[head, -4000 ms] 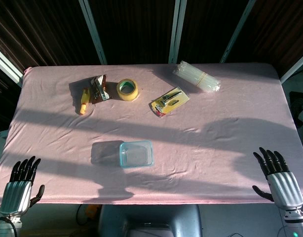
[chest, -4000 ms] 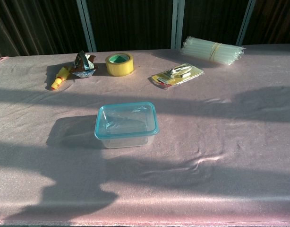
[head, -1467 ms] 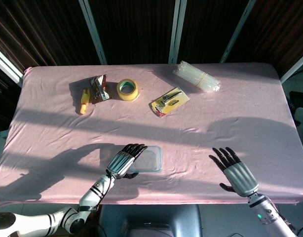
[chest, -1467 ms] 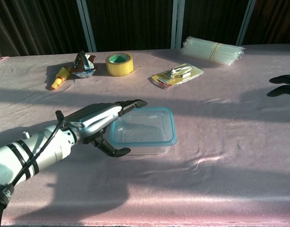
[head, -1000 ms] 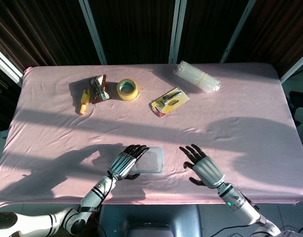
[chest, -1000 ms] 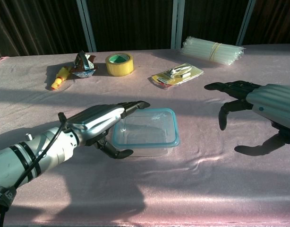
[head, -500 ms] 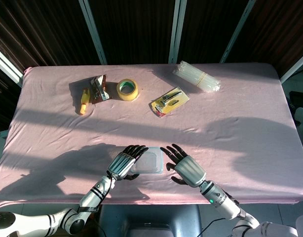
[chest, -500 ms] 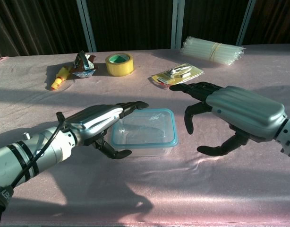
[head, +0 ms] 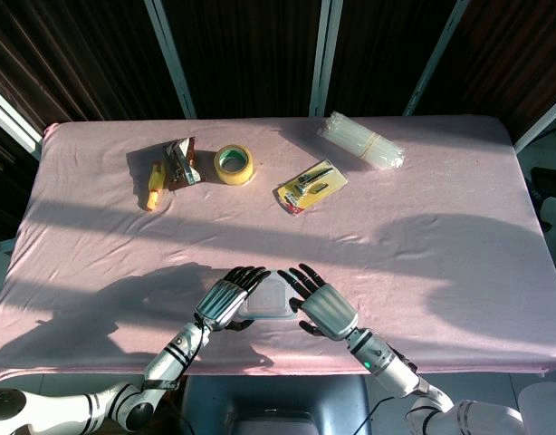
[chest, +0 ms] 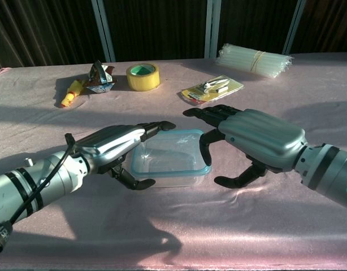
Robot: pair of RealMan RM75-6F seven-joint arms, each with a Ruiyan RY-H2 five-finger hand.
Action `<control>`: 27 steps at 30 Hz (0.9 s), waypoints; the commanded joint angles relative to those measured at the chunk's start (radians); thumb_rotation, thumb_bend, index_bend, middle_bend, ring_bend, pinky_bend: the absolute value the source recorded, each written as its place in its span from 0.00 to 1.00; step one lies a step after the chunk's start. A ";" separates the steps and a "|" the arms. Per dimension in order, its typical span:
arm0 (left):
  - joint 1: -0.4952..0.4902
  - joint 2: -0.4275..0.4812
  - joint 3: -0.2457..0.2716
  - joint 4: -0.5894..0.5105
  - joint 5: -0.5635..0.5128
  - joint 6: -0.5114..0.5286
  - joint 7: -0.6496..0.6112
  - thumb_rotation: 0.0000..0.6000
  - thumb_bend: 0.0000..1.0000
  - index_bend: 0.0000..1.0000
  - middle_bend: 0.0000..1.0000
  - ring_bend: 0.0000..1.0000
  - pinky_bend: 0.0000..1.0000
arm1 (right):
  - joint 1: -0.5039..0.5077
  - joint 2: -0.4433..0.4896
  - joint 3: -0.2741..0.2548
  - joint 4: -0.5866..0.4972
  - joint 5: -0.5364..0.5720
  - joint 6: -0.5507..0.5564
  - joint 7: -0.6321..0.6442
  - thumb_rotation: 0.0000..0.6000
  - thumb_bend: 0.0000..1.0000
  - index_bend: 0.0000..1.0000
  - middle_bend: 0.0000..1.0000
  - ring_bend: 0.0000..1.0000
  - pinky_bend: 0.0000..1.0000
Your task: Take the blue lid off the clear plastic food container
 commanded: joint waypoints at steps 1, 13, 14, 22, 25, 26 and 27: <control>0.001 0.003 0.000 -0.003 0.000 0.001 -0.001 1.00 0.29 0.00 0.36 0.36 0.38 | 0.006 -0.010 0.000 0.003 0.008 -0.004 -0.002 1.00 0.39 0.65 0.12 0.00 0.00; 0.002 0.009 0.004 -0.009 0.002 0.005 0.003 1.00 0.29 0.00 0.36 0.36 0.38 | 0.026 -0.032 0.004 -0.002 0.035 0.001 -0.011 1.00 0.41 0.67 0.13 0.00 0.00; 0.002 0.009 0.005 -0.009 0.002 0.005 0.003 1.00 0.29 0.00 0.36 0.36 0.38 | 0.027 -0.032 0.004 -0.002 0.036 0.001 -0.011 1.00 0.41 0.67 0.13 0.00 0.00; 0.004 0.014 0.007 -0.009 -0.003 0.002 0.002 1.00 0.30 0.00 0.36 0.36 0.38 | 0.037 -0.042 0.007 -0.006 0.056 -0.005 -0.032 1.00 0.41 0.67 0.13 0.00 0.00; 0.004 0.016 0.007 -0.010 -0.003 0.002 0.000 1.00 0.30 0.00 0.36 0.36 0.38 | 0.039 -0.046 0.006 -0.007 0.064 -0.008 -0.039 1.00 0.41 0.67 0.13 0.00 0.00; 0.004 0.016 0.007 -0.010 -0.002 0.003 0.001 1.00 0.30 0.00 0.37 0.36 0.38 | 0.041 -0.047 0.006 -0.008 0.067 -0.010 -0.040 1.00 0.41 0.67 0.13 0.00 0.00; 0.004 0.017 0.007 -0.010 -0.002 0.003 0.000 1.00 0.30 0.00 0.37 0.36 0.38 | 0.042 -0.049 0.006 -0.008 0.069 -0.011 -0.041 1.00 0.41 0.67 0.13 0.00 0.00</control>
